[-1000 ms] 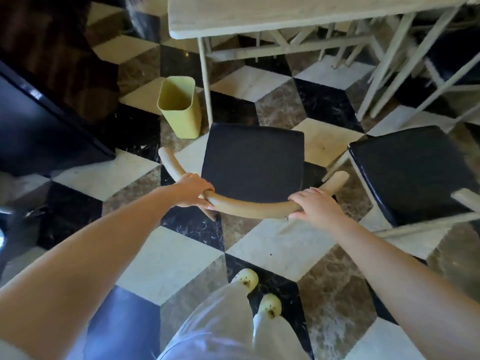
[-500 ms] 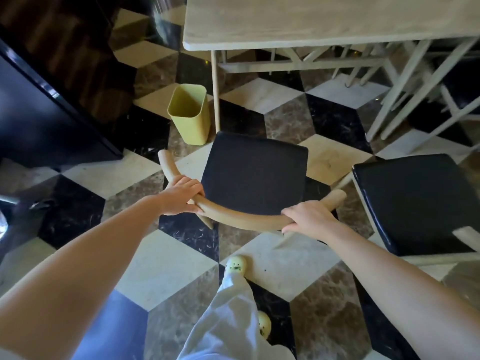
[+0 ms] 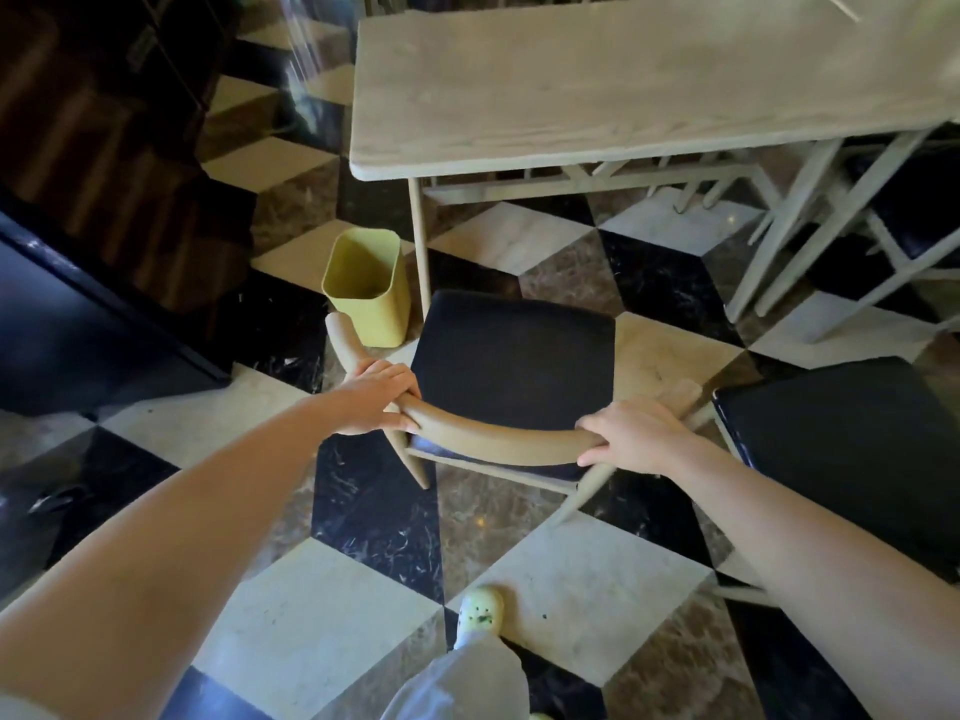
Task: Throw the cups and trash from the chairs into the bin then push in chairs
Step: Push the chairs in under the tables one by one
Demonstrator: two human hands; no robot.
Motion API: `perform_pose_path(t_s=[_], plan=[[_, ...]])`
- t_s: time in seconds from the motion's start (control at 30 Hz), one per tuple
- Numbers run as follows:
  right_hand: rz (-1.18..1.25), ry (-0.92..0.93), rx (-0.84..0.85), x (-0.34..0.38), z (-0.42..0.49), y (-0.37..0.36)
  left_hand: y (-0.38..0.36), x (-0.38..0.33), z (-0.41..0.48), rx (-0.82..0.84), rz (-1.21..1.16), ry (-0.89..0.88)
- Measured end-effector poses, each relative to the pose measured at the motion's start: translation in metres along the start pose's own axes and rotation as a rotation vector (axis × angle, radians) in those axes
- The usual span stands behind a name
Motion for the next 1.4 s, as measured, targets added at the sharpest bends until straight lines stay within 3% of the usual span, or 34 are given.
perform_pose_path(t_s=[0.33, 0.77, 1.13, 1.4], plan=[[-0.033, 0.019, 0.077, -0.056, 0.063, 0.035, 0.036, 0.023, 0.069, -0.035, -0.013, -0.010], [-0.148, 0.129, 0.170, -0.162, 0.145, 0.088, 0.066, 0.041, 0.171, -0.066, -0.124, 0.108], [-0.200, 0.207, 0.191, -0.258, 0.210, 0.127, 0.097, 0.043, 0.259, -0.112, -0.200, 0.196], [-0.167, 0.250, 0.173, -0.289, 0.235, 0.128, 0.112, 0.050, 0.288, -0.108, -0.197, 0.217]])
Point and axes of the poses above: each hand's wrist, its own z-axis towards the middle knuckle, its own y-axis out of the back of the hand, x = y × z, the point moved 8 cm from there along z, towards the middle knuckle, and after that the axes turned 12 degrees about y, right-handed, at the moved point
